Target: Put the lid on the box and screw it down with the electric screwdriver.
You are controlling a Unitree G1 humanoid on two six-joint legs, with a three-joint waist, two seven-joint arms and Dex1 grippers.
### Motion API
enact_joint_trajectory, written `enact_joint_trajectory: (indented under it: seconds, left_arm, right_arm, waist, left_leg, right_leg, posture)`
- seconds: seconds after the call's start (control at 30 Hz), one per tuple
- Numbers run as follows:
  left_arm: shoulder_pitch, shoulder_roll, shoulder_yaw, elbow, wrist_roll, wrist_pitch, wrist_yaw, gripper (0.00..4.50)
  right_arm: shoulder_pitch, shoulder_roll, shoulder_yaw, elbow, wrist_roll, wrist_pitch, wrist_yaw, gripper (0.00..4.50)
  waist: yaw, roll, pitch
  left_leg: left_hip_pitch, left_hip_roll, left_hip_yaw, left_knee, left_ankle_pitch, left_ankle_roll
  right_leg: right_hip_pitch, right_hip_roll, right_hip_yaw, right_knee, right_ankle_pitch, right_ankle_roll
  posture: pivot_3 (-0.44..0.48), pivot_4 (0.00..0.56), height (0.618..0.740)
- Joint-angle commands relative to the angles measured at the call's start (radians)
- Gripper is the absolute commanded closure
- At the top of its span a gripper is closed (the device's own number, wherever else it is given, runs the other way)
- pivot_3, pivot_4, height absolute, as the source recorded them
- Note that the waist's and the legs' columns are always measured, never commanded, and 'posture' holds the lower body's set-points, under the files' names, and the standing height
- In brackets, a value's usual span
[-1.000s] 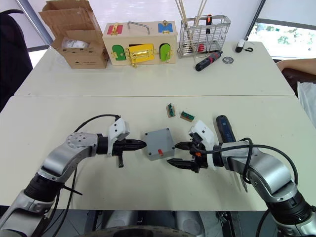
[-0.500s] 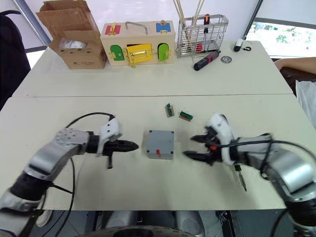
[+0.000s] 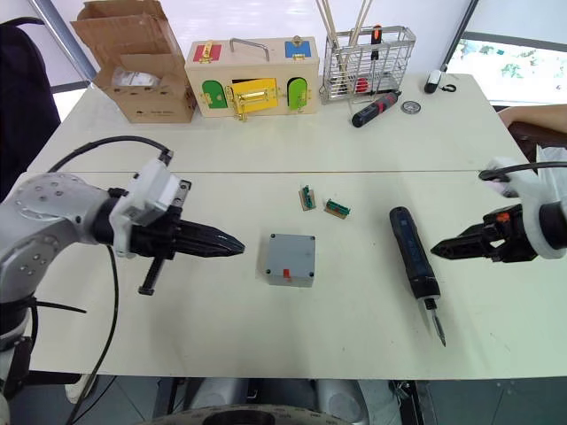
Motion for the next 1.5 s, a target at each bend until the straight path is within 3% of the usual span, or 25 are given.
enact_joint_trajectory:
  seconds: [0.03,0.27,0.53,0.7,0.8,1.0,1.3,1.5]
  left_arm:
    - [0.050,0.036,-0.010,-0.078,0.019,-0.039,-0.002,4.50]
    - [0.122,0.047,-0.012,-0.115,0.032,-0.058,0.050,4.50]
    - [0.165,0.072,-0.004,-0.092,0.057,-0.093,0.057,4.50]
    - [0.173,0.073,-0.047,-0.066,0.146,-0.147,0.067,4.50]
    - [0.169,0.069,-0.051,-0.086,0.145,-0.136,0.081,4.50]
    - [0.144,0.059,-0.060,-0.100,0.132,-0.112,0.111,4.50]
    - [0.087,0.033,-0.083,-0.111,0.119,-0.073,0.149,4.50]
    - [-0.060,0.007,-0.095,-0.109,0.060,0.022,0.173,4.50]
  right_arm:
    - [-0.107,0.013,0.107,0.033,-0.038,0.100,0.008,0.04]
    - [-0.168,0.063,0.255,0.097,-0.024,0.146,0.032,0.04]
    - [-0.157,0.139,0.298,0.135,-0.015,0.146,-0.047,0.04]
    - [-0.159,0.236,0.314,0.175,-0.020,0.146,-0.170,0.04]
    - [-0.157,0.258,0.321,0.154,-0.028,0.146,-0.227,0.76]
    - [-0.124,0.252,0.331,0.052,0.007,0.146,-0.298,2.50]
    - [-0.022,0.262,0.256,0.019,0.031,0.146,-0.398,2.59]
    - [-0.031,0.265,0.260,0.011,0.048,0.146,-0.388,2.59]
  waist:
    - [-0.006,0.000,0.000]
    - [0.001,0.000,0.000]
    - [-0.001,0.001,0.001]
    - [-0.002,-0.001,0.000]
    - [-0.006,-0.008,-0.001]
    - [-0.003,-0.009,-0.002]
    - [0.003,-0.016,-0.006]
    - [0.001,-0.021,-0.008]
  left_leg:
    - [0.000,0.000,0.000,0.000,0.000,0.000]
    - [0.000,0.000,0.000,0.000,0.000,0.000]
    - [-0.001,0.000,0.000,0.000,0.000,0.000]
    - [0.000,0.000,0.000,0.000,0.000,0.000]
    - [0.000,0.001,0.000,0.000,0.000,0.000]
    - [0.001,0.001,0.000,0.002,0.000,0.000]
    - [0.001,0.001,-0.002,0.002,0.000,0.000]
    - [0.001,0.001,-0.002,0.002,0.000,0.000]
  right_leg:
    - [-0.001,0.000,0.000,0.000,0.000,0.000]
    - [-0.001,0.000,0.000,0.000,0.000,0.000]
    - [-0.001,0.000,0.000,0.001,0.000,0.000]
    - [-0.001,0.001,0.000,0.001,0.000,0.000]
    - [0.000,0.001,0.000,0.001,0.000,0.000]
    - [0.001,0.001,0.000,0.001,0.001,-0.001]
    - [0.002,0.001,-0.001,0.000,0.001,-0.001]
    - [0.003,0.001,-0.002,0.000,0.001,-0.001]
  posture:
    - [0.000,0.150,0.740]
    - [0.000,0.150,0.740]
    - [0.000,0.150,0.740]
    - [0.000,0.150,0.740]
    - [0.000,0.150,0.740]
    - [0.000,0.150,0.740]
    - [0.000,0.150,0.740]
    - [0.000,0.150,0.740]
